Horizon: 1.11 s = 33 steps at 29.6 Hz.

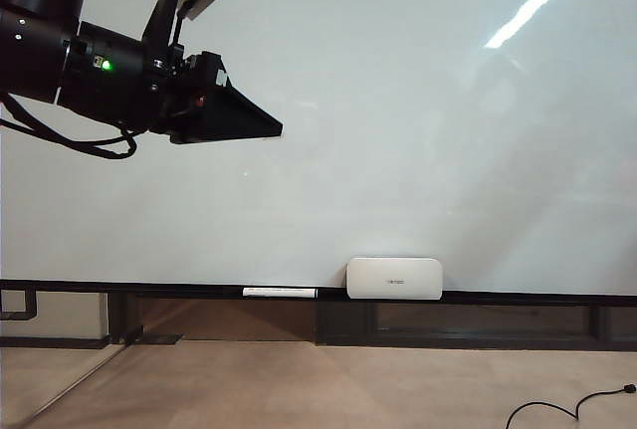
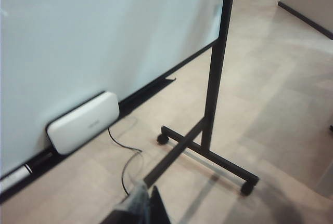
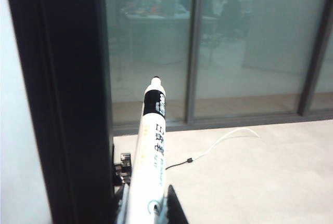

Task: Reach to the right to find the marker pen, pick it up, and write the number 13 on the whiteboard.

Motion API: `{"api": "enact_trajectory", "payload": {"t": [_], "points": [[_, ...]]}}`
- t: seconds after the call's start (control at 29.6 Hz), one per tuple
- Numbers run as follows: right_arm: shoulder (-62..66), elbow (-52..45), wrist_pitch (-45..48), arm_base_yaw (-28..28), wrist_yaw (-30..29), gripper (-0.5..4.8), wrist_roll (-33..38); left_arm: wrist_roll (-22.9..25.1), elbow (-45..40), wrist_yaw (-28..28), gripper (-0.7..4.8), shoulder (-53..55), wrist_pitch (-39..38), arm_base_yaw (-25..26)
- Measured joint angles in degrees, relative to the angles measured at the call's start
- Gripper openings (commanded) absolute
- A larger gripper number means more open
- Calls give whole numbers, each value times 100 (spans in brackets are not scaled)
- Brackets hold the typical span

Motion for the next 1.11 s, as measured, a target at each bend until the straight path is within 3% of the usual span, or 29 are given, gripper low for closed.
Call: {"api": "enact_trajectory", "payload": {"t": [0.1, 0.34, 0.54, 0.71, 0.91, 1.11], "points": [[-350, -249, -76, -13, 125, -2, 4, -50, -11, -142, -6, -166, -291, 0], [-1384, -885, -306, -35, 254, -2, 81, 50, -11, -1482, -6, -1054, -1005, 4], [-2437, -1639, -728, -28, 706, -2, 114, 22, -11, -1617, -6, -1897, -1759, 2], [-3228, -2240, -968, -22, 820, -2, 459, -540, -11, -1786, -6, -2662, -2404, -2], [-4286, -2914, -1285, 83, 660, -2, 1027, -664, -11, -2441, -6, -3652, -2889, 0], [-5152, -3154, -2046, 817, 118, -2, 1169, -673, -9, -2922, -6, -4548, -3425, 2]]}}
